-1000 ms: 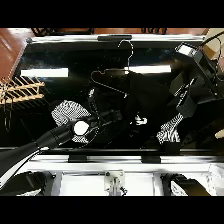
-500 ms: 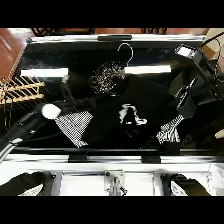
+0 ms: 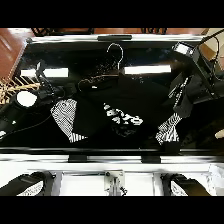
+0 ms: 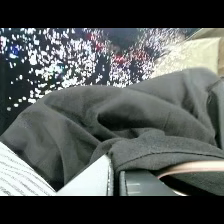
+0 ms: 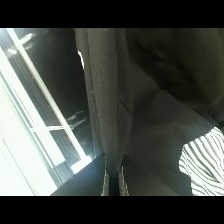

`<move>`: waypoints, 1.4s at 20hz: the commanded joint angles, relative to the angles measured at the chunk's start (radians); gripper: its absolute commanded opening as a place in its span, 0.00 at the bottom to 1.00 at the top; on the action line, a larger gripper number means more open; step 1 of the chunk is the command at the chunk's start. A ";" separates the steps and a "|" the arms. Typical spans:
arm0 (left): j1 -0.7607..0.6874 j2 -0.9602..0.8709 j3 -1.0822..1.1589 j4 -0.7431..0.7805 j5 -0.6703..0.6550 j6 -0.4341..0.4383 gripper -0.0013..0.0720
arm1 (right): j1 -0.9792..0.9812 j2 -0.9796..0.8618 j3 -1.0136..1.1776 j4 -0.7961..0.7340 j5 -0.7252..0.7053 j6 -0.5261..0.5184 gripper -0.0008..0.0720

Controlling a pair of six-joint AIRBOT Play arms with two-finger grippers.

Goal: Fold the shirts.

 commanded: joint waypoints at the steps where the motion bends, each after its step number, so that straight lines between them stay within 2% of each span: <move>1: 0.029 0.001 0.042 -0.003 -0.022 0.019 0.09 | -0.001 -0.001 -0.025 -0.019 0.012 -0.005 0.11; 8: 0.021 0.002 0.198 -0.014 -0.087 0.087 0.09 | -0.001 -0.001 -0.040 -0.045 -0.048 -0.024 0.11; 11: -0.037 0.001 0.324 -0.060 -0.087 0.170 0.09 | 0.007 -0.001 -0.040 0.022 -0.097 -0.024 0.11; 15: -0.103 0.001 0.501 -0.059 -0.099 0.254 0.09 | 0.133 0.000 -0.039 0.016 -0.164 -0.036 0.11; 19: -0.105 0.002 0.718 -0.023 -0.263 0.317 0.09 | 0.217 0.000 -0.004 0.018 -0.323 0.063 0.11; 21: -0.100 0.005 0.821 0.094 -0.382 0.316 0.09 | 0.217 0.000 0.044 0.018 -0.391 0.121 0.11; 24: -0.084 0.018 0.934 0.221 -0.491 0.313 0.09 | 0.217 0.000 0.123 0.026 -0.422 0.138 0.11; 26: -0.080 0.030 0.979 0.228 -0.494 0.306 0.09 | 0.217 0.001 0.177 0.025 -0.420 0.181 0.11; 28: -0.081 0.037 1.003 0.145 -0.494 0.240 0.10 | 0.217 0.005 0.227 0.024 -0.430 0.216 0.11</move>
